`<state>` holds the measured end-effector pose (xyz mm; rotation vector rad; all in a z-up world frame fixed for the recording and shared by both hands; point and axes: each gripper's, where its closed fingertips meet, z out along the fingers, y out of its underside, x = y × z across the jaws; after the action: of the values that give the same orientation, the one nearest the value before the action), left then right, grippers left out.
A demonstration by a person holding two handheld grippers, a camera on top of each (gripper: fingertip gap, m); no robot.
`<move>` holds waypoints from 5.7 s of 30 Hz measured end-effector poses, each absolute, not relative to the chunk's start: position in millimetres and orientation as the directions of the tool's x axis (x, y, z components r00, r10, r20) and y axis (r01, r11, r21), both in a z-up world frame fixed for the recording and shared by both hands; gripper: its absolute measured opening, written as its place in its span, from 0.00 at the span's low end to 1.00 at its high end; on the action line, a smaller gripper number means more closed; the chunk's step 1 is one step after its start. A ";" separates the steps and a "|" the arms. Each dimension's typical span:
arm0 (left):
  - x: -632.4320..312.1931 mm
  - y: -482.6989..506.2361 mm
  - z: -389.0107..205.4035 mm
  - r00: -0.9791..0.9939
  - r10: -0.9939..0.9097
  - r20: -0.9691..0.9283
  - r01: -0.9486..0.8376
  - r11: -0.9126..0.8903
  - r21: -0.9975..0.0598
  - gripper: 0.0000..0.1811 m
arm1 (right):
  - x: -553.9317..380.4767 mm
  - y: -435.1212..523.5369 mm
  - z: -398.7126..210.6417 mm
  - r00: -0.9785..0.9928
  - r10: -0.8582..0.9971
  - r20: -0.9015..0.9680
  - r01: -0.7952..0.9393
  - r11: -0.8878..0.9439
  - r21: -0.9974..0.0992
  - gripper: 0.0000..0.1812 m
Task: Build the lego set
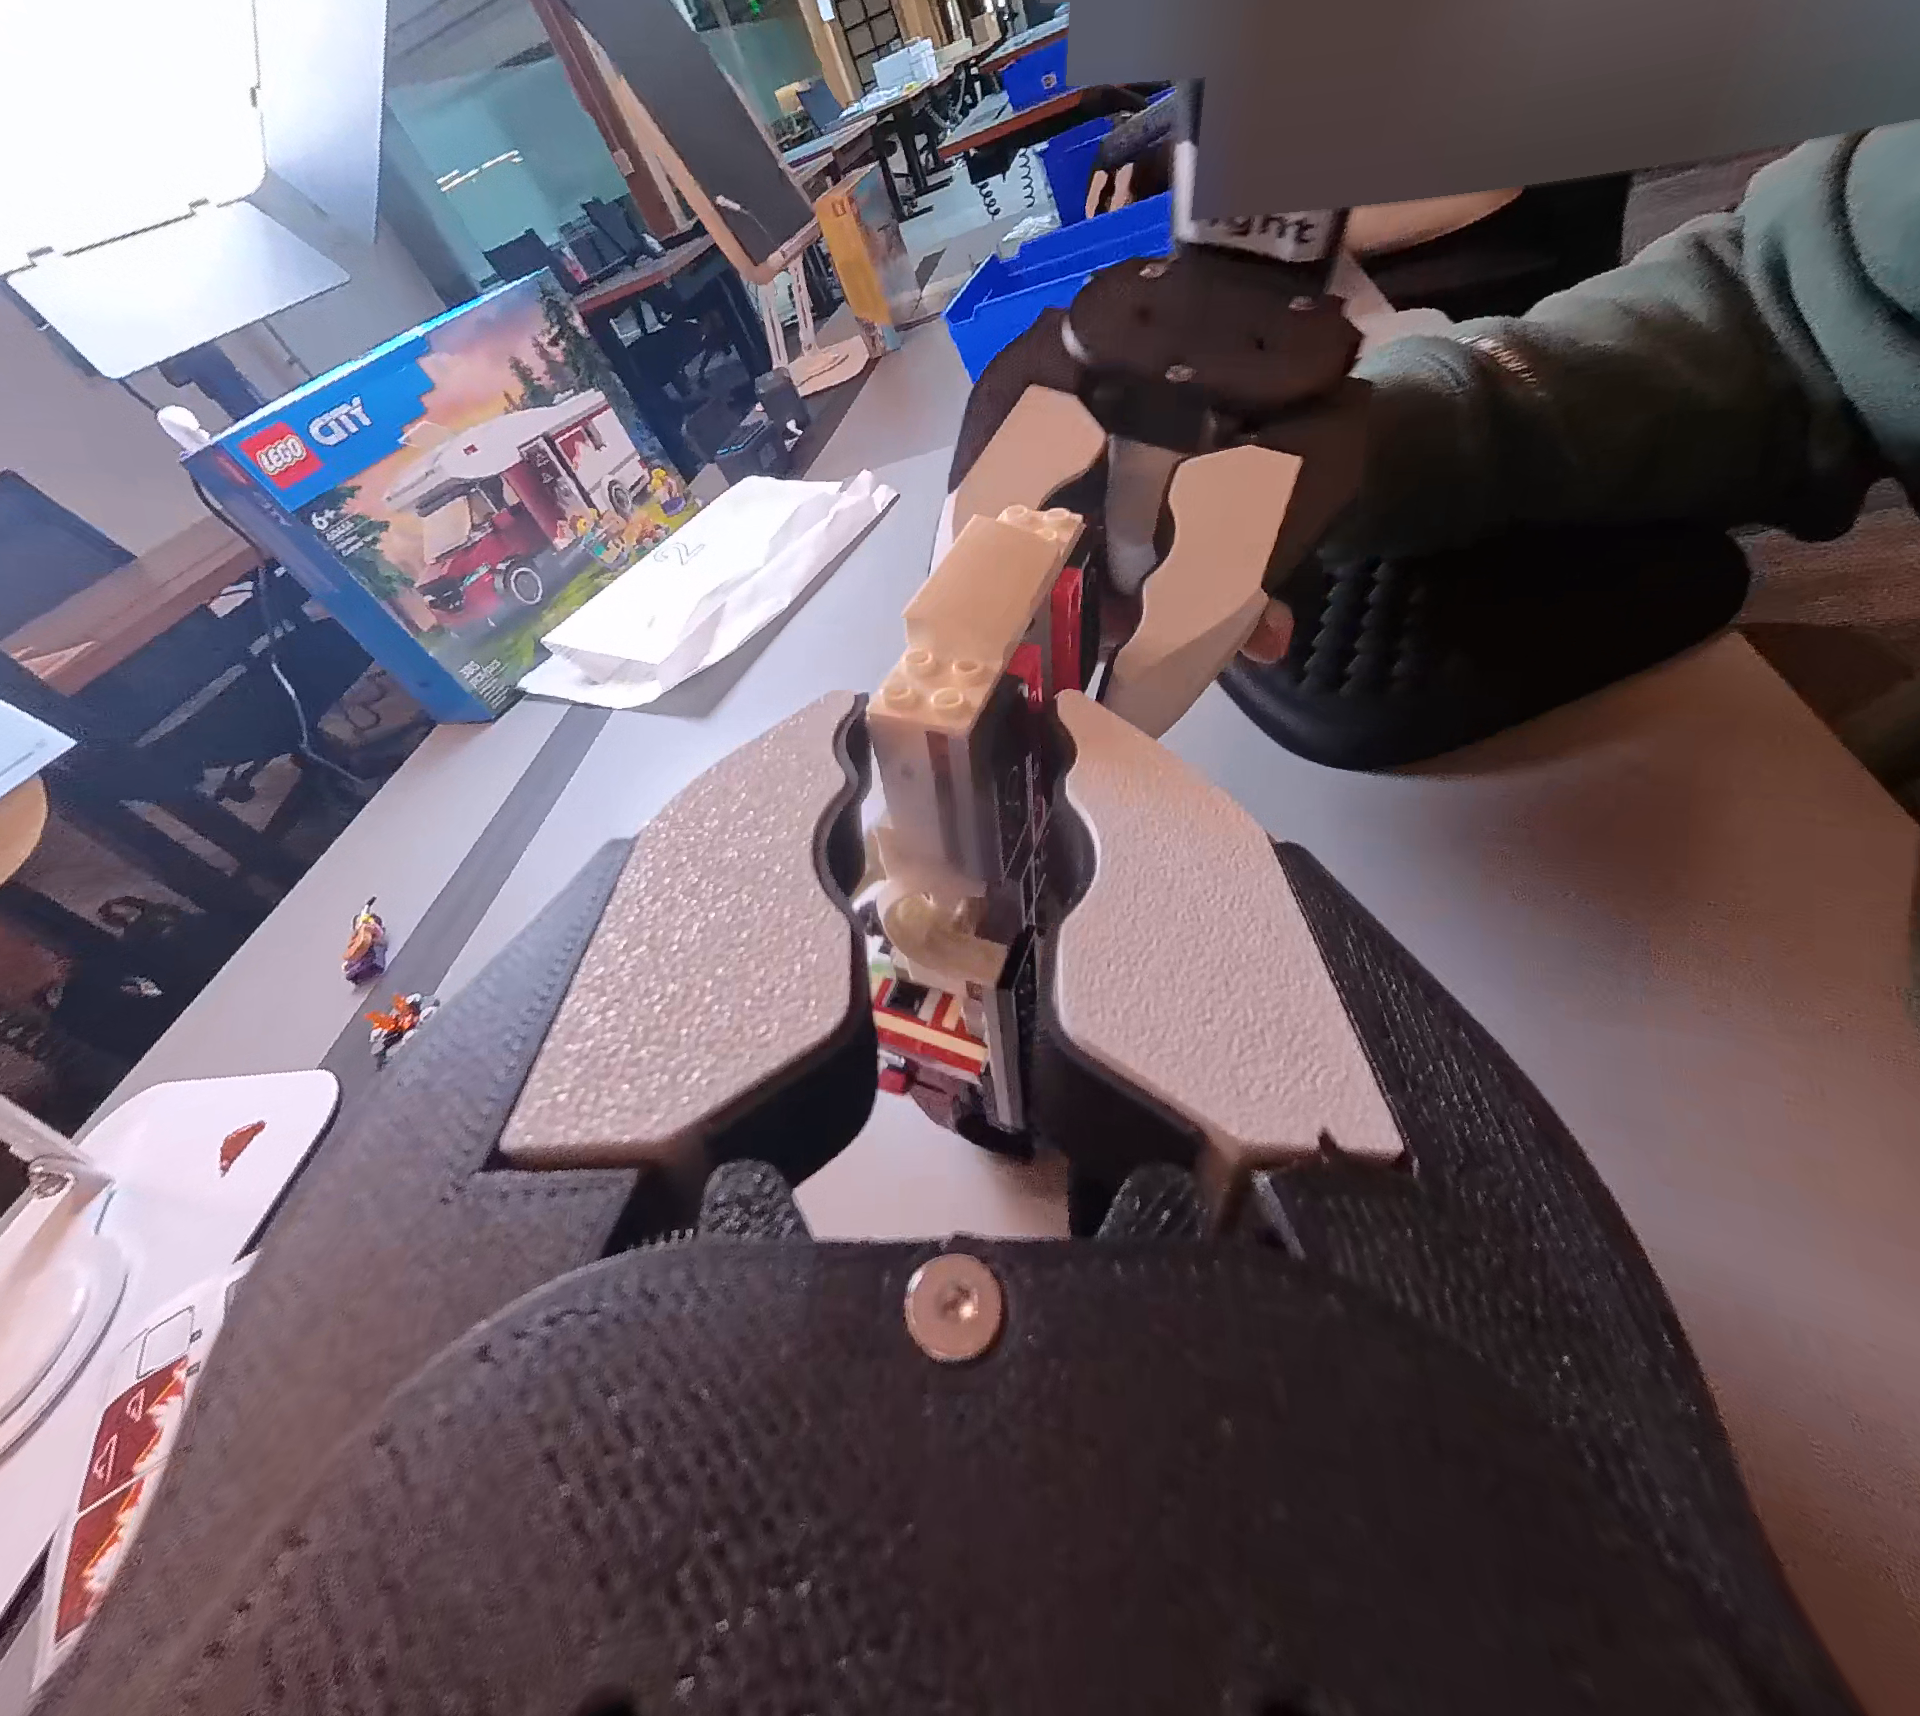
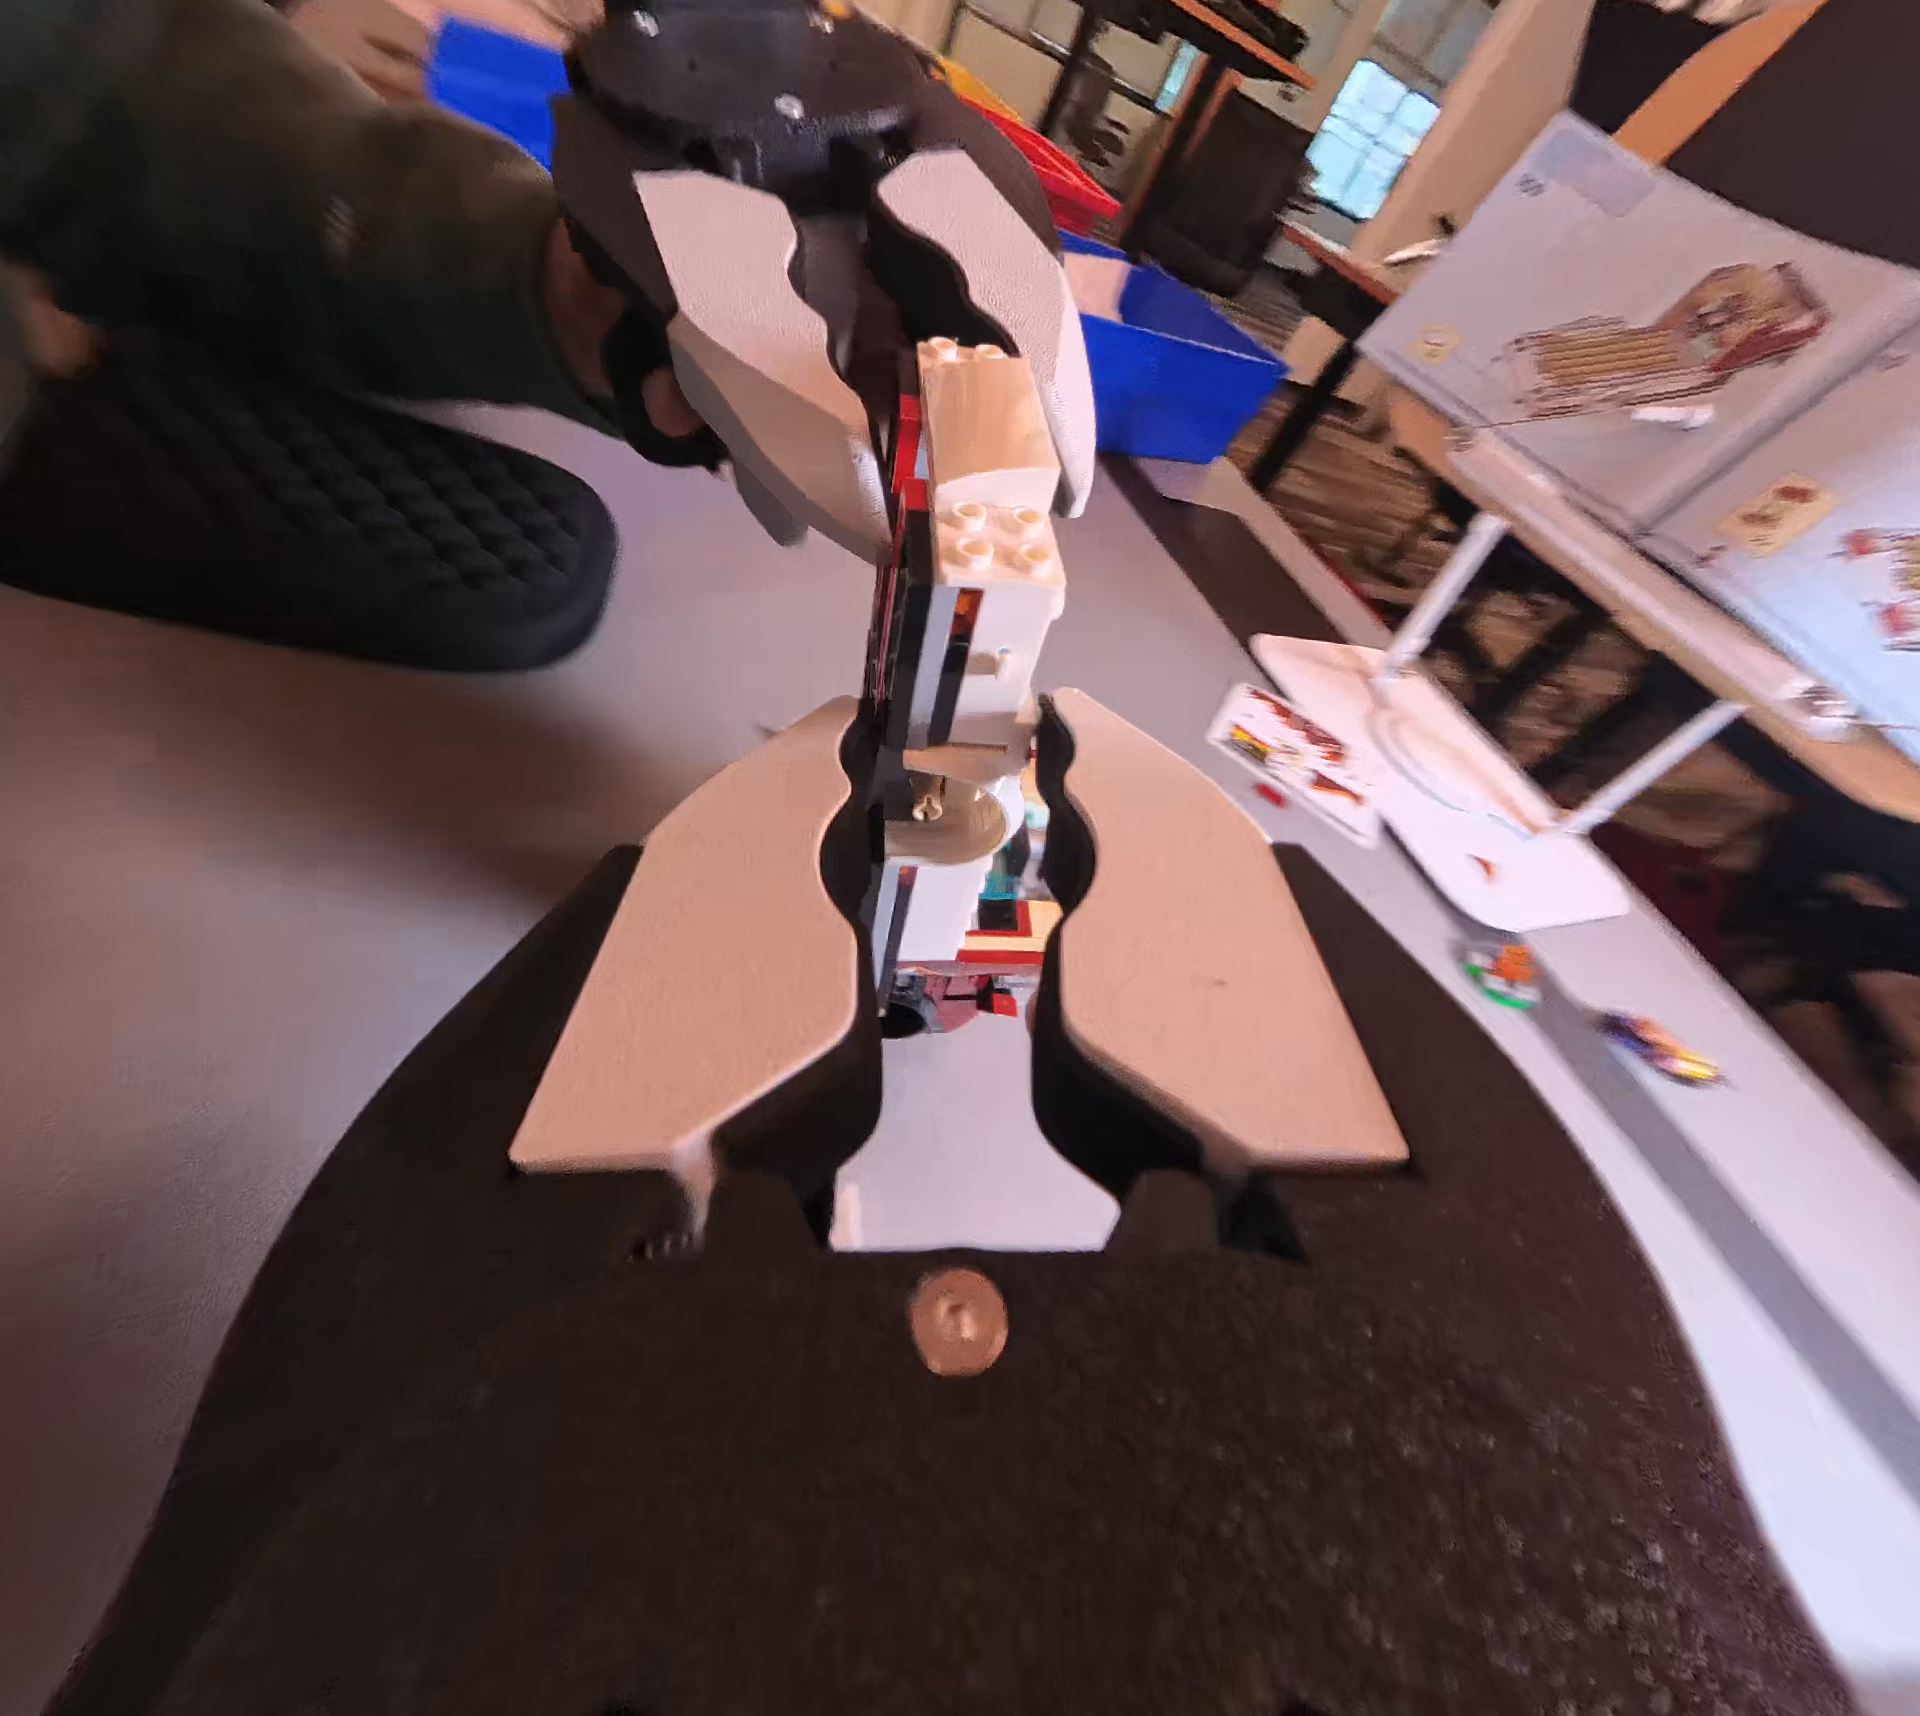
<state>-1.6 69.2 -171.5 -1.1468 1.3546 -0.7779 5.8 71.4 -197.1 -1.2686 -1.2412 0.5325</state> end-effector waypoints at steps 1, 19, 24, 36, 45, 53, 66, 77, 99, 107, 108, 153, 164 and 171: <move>-2.5 66.5 -169.9 0.108 -0.938 -0.329 -0.182 0.307 -0.934 0.17 | 4.2 67.6 -196.0 0.292 0.897 0.333 0.271 0.256 -0.928 0.16; -5.8 74.6 -186.2 -0.003 -0.999 -0.050 -0.145 0.050 -0.988 0.16 | 17.2 69.4 -194.4 0.176 0.984 0.032 0.153 0.005 -0.988 0.18; -18.1 80.1 -186.5 0.014 -0.999 -0.052 -0.150 0.049 -0.987 0.16 | 52.8 89.5 -239.0 0.264 0.963 0.045 0.406 -0.068 -0.911 0.17; -23.3 86.7 -184.4 0.048 -0.998 -0.036 -0.122 0.030 -0.992 0.16 | 64.2 81.5 -317.4 0.238 0.971 -0.014 0.718 -0.186 -0.670 0.14; -22.5 87.2 -183.1 0.049 -0.998 -0.025 -0.106 0.020 -0.994 0.17 | 63.7 71.2 -322.6 0.203 0.979 -0.013 0.752 -0.164 -0.638 0.12; -22.5 85.9 -183.4 0.045 -0.999 -0.021 -0.101 0.017 -0.995 0.17 | 56.9 76.1 -329.0 0.215 0.975 0.059 0.796 -0.140 -0.589 0.06; -12.6 82.2 -183.0 0.023 -0.999 -0.023 -0.120 0.020 -0.993 0.23 | 51.6 74.9 -330.8 0.216 0.975 0.050 0.817 -0.153 -0.556 0.04; 9.7 75.9 -177.6 -0.037 -0.997 -0.071 -0.144 0.076 -0.987 0.17 | 50.5 73.6 -328.6 0.211 0.975 0.065 0.807 -0.136 -0.575 0.02; 7.9 80.6 -177.2 -0.004 -0.998 -0.070 -0.144 0.070 -0.987 0.15 | 38.4 77.7 -181.6 0.204 0.979 0.031 0.589 -0.097 -0.802 0.01; 7.3 81.3 -174.4 0.020 -0.995 -0.097 -0.143 0.094 -0.985 0.17 | -1.5 73.7 -126.3 0.148 0.989 0.012 0.693 -0.096 -0.715 0.01; 7.3 81.0 -173.3 0.021 -0.995 -0.097 -0.141 0.093 -0.986 0.17 | -3.4 74.8 -130.3 0.149 0.989 0.017 0.718 -0.097 -0.689 0.01; 8.6 82.1 -169.8 0.028 -0.999 -0.030 -0.115 0.027 -0.993 0.14 | -3.1 81.8 -155.8 0.167 0.986 -0.009 0.932 -0.161 -0.324 0.03; 7.7 83.9 -169.0 0.018 -1.000 -0.010 -0.101 0.008 -0.995 0.14 | -5.7 83.6 -156.8 0.173 0.985 -0.004 0.926 -0.164 -0.339 0.04; 7.8 84.3 -169.2 0.031 -0.999 -0.025 -0.107 0.022 -0.994 0.14 | -4.5 83.5 -155.0 0.151 0.988 -0.034 0.903 -0.152 -0.401 0.07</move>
<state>7.8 84.3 -169.2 -1.2849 1.2747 -1.1157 -4.5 83.5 -155.0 -2.1460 -1.8291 0.4205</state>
